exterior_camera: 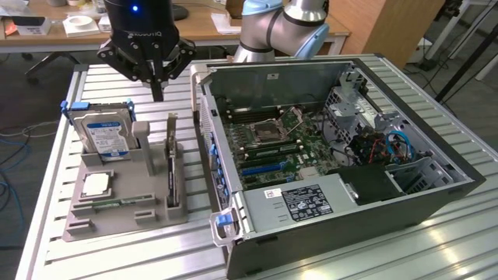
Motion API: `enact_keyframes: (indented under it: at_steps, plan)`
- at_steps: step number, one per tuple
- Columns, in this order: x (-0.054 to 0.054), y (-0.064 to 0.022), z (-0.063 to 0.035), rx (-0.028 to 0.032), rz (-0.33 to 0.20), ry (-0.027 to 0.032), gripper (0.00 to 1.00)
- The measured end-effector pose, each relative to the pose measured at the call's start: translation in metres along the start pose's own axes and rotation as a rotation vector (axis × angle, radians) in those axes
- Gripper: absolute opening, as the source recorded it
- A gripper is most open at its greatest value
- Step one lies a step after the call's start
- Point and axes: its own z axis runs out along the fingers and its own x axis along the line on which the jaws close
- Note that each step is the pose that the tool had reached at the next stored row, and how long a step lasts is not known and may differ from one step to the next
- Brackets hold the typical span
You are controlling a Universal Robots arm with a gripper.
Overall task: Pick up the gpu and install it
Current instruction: 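Reach for the gpu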
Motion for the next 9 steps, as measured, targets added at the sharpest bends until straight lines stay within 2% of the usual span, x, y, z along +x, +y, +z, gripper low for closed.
enact_keyframes:
  at_steps: [9]
  plan:
    - [0.0019, -0.004, -0.0002, 0.0, 0.0, 0.0, 0.1]
